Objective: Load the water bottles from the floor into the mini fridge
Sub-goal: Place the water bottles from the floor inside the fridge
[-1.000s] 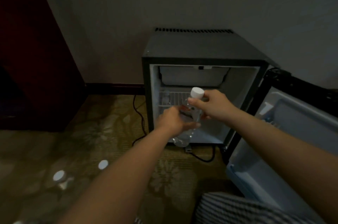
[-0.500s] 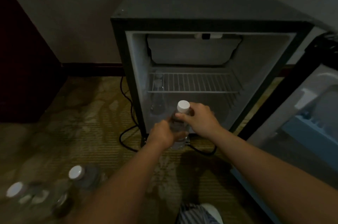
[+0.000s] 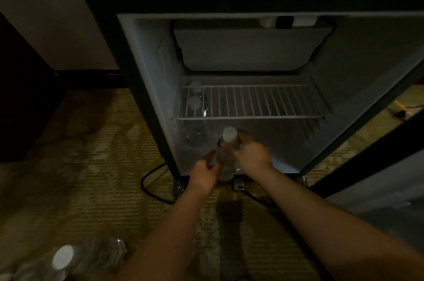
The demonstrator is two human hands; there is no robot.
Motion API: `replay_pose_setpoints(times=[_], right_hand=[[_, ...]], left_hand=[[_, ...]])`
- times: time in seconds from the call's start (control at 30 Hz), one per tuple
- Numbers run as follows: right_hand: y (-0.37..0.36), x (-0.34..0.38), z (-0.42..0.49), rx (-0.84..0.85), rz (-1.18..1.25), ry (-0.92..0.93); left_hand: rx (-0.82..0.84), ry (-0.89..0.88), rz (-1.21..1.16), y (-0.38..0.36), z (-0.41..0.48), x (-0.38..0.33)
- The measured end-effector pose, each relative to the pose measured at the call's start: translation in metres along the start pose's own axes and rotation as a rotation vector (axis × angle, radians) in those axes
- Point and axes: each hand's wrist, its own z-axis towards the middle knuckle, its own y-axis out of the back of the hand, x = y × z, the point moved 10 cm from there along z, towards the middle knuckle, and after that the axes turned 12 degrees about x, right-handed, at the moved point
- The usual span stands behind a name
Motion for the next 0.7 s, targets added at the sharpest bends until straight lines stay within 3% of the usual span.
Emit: replay_pose_setpoints(times=[0.13,0.23,0.4,0.57,0.7], right_hand=[[-0.002,0.007,0.020,0.010,0.025,0.033],[-0.006,0.001,0.025,0.012,0.176,0.059],[-0.013,-0.011,0.033,-0.001,0.284,0.099],[-0.005,-0.014,0.057,-0.060,0.246,0.041],[0.000,-0.016,0.069,-0.120,0.460,0.068]], left_hand=[[-0.046,0.095,-0.365,-0.003,0.012,0.010],[-0.073,0.128,-0.536,-0.005,0.017,0.019],[-0.138,0.113,-0.687,-0.006,0.025,0.030],[-0.077,0.108,-0.711,-0.019,0.044,0.018],[-0.033,0.154,-0.704,-0.024,0.059,0.009]])
